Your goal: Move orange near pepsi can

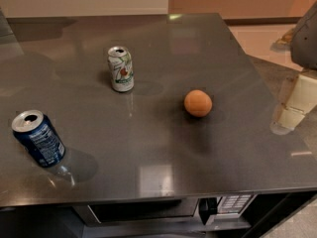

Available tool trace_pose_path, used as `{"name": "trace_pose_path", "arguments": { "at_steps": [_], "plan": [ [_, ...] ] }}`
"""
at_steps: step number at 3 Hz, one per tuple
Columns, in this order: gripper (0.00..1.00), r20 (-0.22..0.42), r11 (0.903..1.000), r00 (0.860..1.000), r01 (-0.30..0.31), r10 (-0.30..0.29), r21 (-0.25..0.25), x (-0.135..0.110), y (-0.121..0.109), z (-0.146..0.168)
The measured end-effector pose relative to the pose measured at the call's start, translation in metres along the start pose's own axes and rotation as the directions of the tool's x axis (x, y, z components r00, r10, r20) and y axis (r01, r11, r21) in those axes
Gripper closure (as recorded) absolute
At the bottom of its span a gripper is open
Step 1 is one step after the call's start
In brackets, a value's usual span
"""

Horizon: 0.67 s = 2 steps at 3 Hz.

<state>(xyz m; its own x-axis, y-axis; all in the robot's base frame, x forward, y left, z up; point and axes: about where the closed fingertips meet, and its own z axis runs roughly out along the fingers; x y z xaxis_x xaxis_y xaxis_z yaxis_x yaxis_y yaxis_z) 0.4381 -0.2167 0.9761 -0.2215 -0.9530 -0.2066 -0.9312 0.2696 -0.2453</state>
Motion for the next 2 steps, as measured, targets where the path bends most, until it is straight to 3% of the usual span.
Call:
{"name": "trace_pose_path", "arguments": {
  "at_steps": [2],
  "plan": [
    [0.0, 0.037, 1.0, 0.999, -0.003, 0.003, -0.003, -0.018, -0.011, 0.018]
  ]
}}
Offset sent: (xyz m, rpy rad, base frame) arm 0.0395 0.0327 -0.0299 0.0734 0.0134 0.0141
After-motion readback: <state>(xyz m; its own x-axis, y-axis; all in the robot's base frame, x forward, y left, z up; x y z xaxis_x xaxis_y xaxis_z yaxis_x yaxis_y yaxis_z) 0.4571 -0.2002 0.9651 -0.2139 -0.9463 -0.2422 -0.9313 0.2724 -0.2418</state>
